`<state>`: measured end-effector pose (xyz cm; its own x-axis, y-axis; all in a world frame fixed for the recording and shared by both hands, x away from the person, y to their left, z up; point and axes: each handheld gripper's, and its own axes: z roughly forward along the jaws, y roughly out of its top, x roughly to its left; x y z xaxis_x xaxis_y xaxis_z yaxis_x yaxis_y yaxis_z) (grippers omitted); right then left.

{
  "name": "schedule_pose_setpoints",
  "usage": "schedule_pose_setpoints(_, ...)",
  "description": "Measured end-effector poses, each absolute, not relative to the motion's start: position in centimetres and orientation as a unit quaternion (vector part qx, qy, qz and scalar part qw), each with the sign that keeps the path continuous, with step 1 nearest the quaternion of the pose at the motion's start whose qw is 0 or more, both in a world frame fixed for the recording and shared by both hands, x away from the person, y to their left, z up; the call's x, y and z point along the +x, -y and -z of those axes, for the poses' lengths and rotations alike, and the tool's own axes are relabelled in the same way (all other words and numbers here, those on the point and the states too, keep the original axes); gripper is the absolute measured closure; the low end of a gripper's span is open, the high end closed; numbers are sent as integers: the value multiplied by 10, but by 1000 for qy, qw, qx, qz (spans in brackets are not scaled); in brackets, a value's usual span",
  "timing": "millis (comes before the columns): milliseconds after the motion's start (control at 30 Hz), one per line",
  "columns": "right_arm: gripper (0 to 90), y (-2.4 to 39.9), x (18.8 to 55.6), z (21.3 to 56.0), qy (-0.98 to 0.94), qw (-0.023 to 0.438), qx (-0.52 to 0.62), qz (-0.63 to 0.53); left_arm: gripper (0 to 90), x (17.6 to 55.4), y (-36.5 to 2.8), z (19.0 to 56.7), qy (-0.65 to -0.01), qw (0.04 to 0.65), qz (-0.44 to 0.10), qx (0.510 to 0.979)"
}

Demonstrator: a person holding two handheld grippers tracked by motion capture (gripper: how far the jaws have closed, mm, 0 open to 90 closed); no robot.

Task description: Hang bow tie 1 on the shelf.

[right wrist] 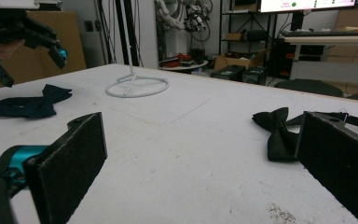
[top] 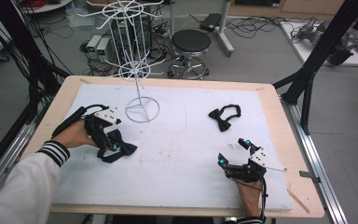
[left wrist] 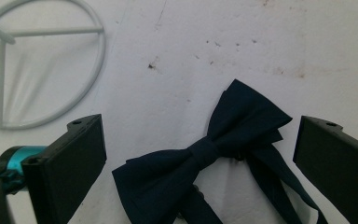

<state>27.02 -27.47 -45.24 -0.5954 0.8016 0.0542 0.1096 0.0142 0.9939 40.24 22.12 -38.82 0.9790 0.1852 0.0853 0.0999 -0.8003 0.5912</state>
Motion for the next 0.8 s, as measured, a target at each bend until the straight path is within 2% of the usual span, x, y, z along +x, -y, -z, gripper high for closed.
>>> schedule_pose_setpoints(200, 12, 275, 270, 452, -653, 284, 349, -610, 30, 408, -219, 398, -81, 292, -67, 951)
schedule_pose_setpoints(300, 12, 275, 270, 452, -653, 284, 349, -610, 108, 410, -219, 402, -69, 280, -62, 956)
schedule_pose_setpoints(567, 12, 275, 270, 452, -653, 284, 349, -609, 120, 411, -217, 406, -65, 262, -63, 961)
schedule_pose_setpoints(700, 12, 275, 270, 452, -653, 283, 350, -609, 213, 412, -216, 407, -61, 249, -69, 964)
schedule_pose_setpoints(800, 12, 275, 270, 452, -653, 283, 350, -609, 230, 412, -216, 405, -59, 243, -68, 966)
